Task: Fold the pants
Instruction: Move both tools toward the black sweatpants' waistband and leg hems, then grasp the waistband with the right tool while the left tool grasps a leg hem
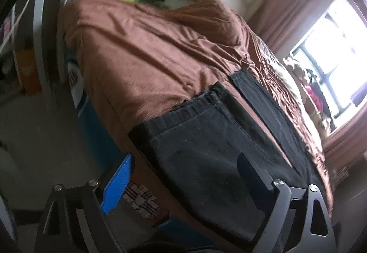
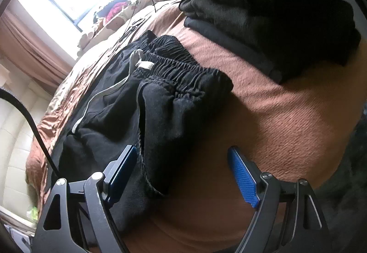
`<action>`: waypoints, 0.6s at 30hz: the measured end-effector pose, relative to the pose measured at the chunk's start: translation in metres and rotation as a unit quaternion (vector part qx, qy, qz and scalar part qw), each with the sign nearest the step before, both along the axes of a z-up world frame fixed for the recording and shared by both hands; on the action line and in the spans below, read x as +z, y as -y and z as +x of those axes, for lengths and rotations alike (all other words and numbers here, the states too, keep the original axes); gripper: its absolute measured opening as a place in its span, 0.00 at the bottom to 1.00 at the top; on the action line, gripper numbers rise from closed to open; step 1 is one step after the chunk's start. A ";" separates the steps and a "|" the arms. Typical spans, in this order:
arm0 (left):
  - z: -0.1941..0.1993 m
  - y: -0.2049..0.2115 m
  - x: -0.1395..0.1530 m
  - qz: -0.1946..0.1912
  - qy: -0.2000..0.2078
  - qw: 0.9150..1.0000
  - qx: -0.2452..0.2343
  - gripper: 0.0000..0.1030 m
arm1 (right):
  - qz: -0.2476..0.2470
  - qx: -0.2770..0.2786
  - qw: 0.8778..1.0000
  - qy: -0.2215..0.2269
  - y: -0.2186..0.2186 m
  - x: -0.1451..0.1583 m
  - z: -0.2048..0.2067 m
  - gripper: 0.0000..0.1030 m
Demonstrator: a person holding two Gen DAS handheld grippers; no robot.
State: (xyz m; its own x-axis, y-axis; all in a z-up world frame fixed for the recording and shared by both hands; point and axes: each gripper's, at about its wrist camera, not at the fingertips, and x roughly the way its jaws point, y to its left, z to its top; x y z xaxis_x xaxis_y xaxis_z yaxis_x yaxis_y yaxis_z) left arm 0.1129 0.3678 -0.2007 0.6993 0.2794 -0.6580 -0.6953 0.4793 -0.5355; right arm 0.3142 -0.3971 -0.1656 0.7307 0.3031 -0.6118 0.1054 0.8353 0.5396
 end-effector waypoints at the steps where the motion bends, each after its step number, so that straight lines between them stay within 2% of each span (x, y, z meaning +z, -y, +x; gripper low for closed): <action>1: 0.000 -0.002 -0.002 -0.007 0.004 1.000 0.001 0.80 | 0.004 0.000 1.000 0.000 0.001 -0.001 0.000 0.77; 3: 0.001 -0.004 -0.006 -0.021 0.015 1.000 0.001 0.73 | 0.011 -0.001 1.000 0.003 0.005 -0.002 -0.001 0.74; 5: 0.002 -0.006 -0.010 -0.027 0.015 1.000 0.005 0.59 | 0.021 -0.003 1.000 0.003 0.010 -0.004 0.001 0.63; 6: 0.002 -0.007 -0.010 -0.028 0.013 0.999 0.009 0.56 | 0.031 -0.005 1.000 0.004 0.013 -0.004 0.002 0.58; 7: 0.001 -0.008 -0.011 -0.027 0.011 0.999 0.013 0.55 | 0.041 -0.005 0.999 0.005 0.015 -0.005 0.002 0.51; 8: 0.000 -0.009 -0.011 -0.025 0.009 0.999 0.017 0.55 | 0.051 -0.005 0.999 0.008 0.017 -0.005 0.002 0.49; 10: -0.001 -0.013 -0.012 -0.020 0.005 1.000 0.023 0.53 | 0.057 -0.007 0.998 0.011 0.018 -0.006 0.004 0.49; 12: -0.002 -0.019 -0.015 -0.021 -0.002 0.999 0.035 0.38 | 0.057 -0.011 0.998 0.009 0.019 -0.010 0.006 0.49; 15: -0.004 -0.021 -0.013 -0.019 0.003 0.999 0.041 0.24 | 0.076 -0.020 0.997 0.009 0.025 -0.014 0.006 0.49; 18: -0.005 -0.018 -0.005 -0.004 0.009 0.999 0.042 0.21 | 0.085 -0.027 0.996 0.011 0.025 -0.011 0.007 0.49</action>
State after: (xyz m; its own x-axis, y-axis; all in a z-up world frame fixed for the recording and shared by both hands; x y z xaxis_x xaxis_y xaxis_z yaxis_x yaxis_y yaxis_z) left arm 0.1083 0.3859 -0.2060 0.6854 0.3331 -0.6475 -0.7232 0.4153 -0.5518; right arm 0.3210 -0.4219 -0.1764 0.7614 0.3608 -0.5385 0.1337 0.7255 0.6751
